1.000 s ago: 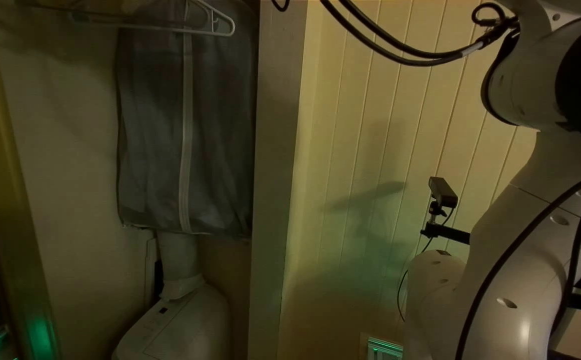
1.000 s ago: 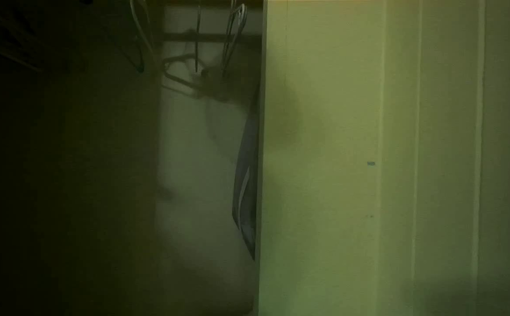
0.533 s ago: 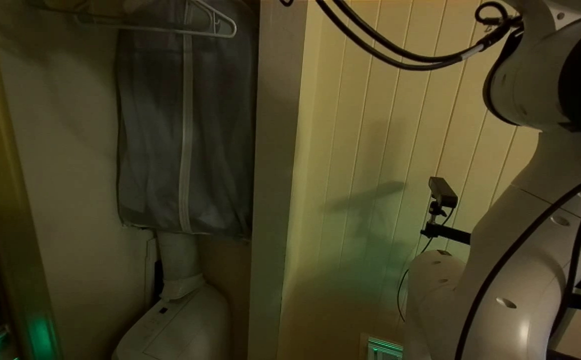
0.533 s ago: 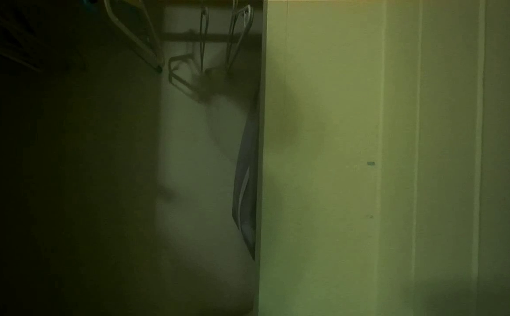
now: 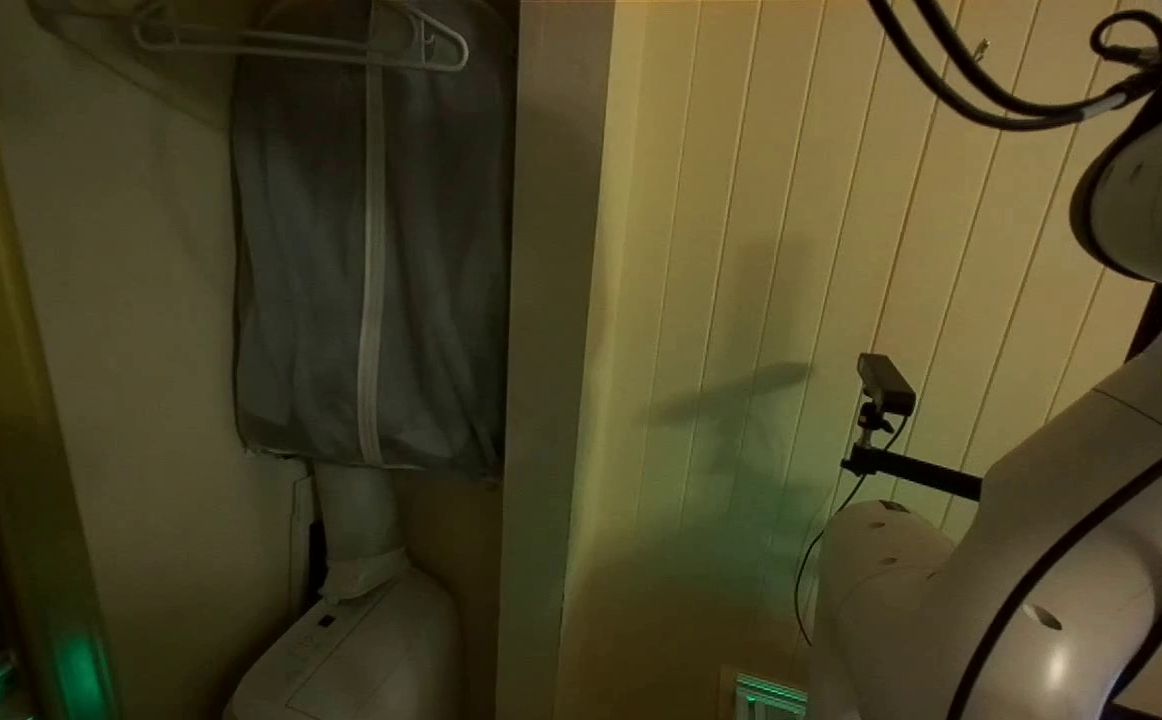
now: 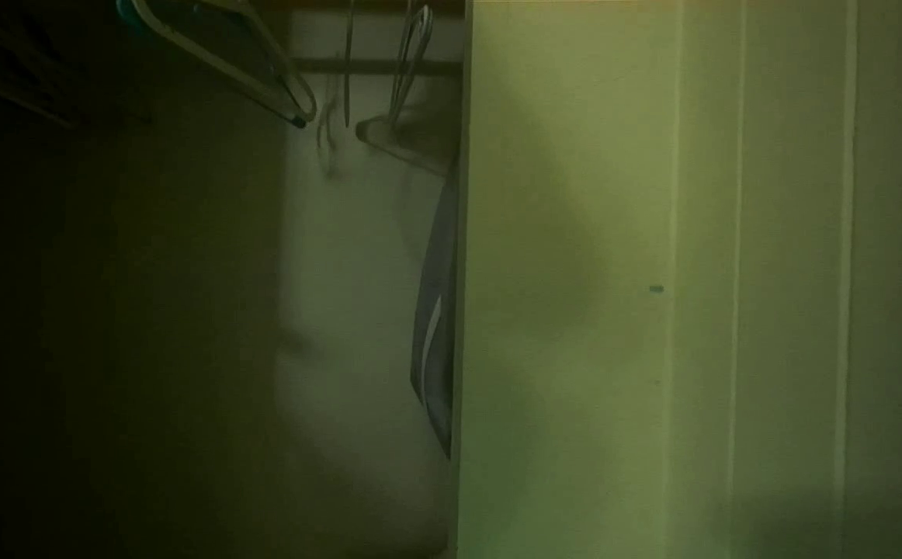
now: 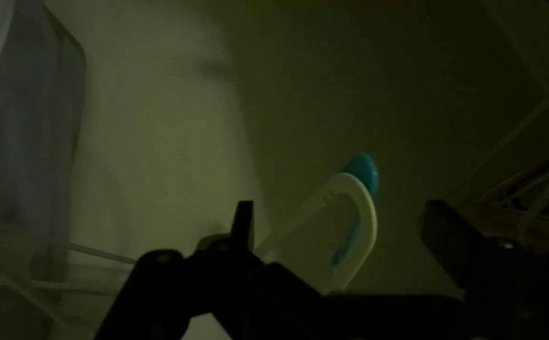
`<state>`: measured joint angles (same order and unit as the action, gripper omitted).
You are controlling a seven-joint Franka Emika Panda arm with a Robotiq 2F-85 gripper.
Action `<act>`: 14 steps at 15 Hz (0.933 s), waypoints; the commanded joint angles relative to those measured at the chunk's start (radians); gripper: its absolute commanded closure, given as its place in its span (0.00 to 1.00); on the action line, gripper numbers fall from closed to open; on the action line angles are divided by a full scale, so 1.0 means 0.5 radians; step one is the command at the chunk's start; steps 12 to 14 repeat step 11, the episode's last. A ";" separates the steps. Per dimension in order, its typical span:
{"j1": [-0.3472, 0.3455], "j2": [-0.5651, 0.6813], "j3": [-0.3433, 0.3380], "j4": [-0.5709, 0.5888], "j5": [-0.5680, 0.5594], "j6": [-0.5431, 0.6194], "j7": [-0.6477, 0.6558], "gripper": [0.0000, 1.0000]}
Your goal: Shift the blue coat hanger to the left
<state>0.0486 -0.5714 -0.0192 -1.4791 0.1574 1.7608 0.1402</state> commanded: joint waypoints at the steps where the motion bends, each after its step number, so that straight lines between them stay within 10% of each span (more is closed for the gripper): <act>1: -0.208 -0.250 0.060 -0.241 -0.226 -0.115 0.064 0.00; 14: -0.235 -0.311 0.041 -0.331 -0.404 -0.245 -0.064 0.00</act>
